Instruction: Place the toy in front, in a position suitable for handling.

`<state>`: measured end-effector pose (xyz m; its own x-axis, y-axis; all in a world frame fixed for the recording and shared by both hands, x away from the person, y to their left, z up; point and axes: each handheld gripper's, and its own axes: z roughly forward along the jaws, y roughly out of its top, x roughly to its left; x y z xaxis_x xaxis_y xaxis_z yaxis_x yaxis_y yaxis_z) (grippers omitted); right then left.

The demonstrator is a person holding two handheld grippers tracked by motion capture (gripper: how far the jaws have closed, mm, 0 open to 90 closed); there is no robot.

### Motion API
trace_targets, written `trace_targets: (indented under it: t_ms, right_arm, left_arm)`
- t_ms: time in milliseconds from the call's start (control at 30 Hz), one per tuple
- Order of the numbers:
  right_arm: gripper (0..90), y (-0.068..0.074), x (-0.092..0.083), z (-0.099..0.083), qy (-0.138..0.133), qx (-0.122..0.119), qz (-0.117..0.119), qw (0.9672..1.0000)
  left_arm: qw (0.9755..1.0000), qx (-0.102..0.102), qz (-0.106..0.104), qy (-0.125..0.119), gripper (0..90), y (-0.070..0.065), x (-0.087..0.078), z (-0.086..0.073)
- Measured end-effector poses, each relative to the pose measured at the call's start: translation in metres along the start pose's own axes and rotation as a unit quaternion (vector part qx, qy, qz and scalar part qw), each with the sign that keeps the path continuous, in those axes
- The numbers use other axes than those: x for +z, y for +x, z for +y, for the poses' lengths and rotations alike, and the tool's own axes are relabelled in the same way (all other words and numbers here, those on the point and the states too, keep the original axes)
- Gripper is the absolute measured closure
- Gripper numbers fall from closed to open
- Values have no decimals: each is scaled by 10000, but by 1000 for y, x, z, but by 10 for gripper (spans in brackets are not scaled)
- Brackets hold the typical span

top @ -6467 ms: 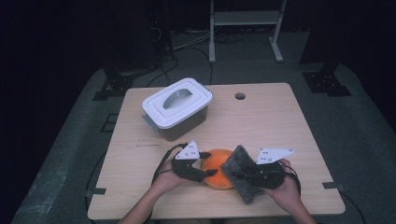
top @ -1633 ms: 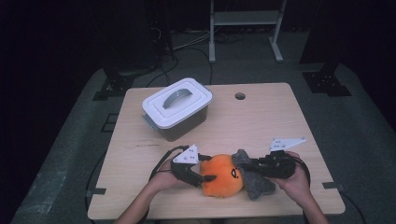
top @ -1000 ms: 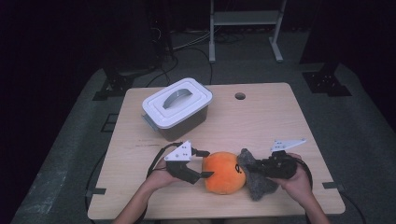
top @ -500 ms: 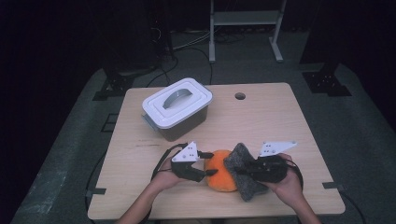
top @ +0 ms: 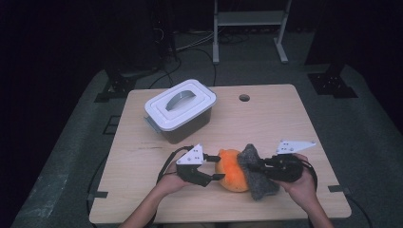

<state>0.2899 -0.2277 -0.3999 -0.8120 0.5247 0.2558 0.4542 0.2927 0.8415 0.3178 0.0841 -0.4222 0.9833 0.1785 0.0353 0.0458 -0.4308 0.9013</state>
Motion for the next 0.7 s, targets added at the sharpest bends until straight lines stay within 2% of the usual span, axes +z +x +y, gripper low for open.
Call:
trace_targets:
  t_ms: [67,167,267,467,533,600,700]
  right_arm:
    - [714,12,4,6,6,-194,122,9997]
    - [712,23,17,7,259,-485,123,9984]
    - [712,18,19,3,340,-455,190,9982]
    - [713,9,6,-5,494,-343,5,9982]
    - [713,15,7,-1,450,-428,13,9981]
    - [712,23,11,4,393,-552,128,9976]
    - [711,32,22,6,513,-751,209,9956]
  left_arm:
    - [10000,-11,17,10,398,0,2,1]
    - [9999,3,53,86,399,-1,2,-1]
    - [9999,-28,90,69,400,-2,4,-4]
    - [9998,-166,104,-6,403,1,5,-5]
    - [9997,-186,127,-22,404,1,6,-4]
    - [9997,-204,136,-27,404,1,7,-4]
    - [9996,-189,199,26,405,1,8,-6]
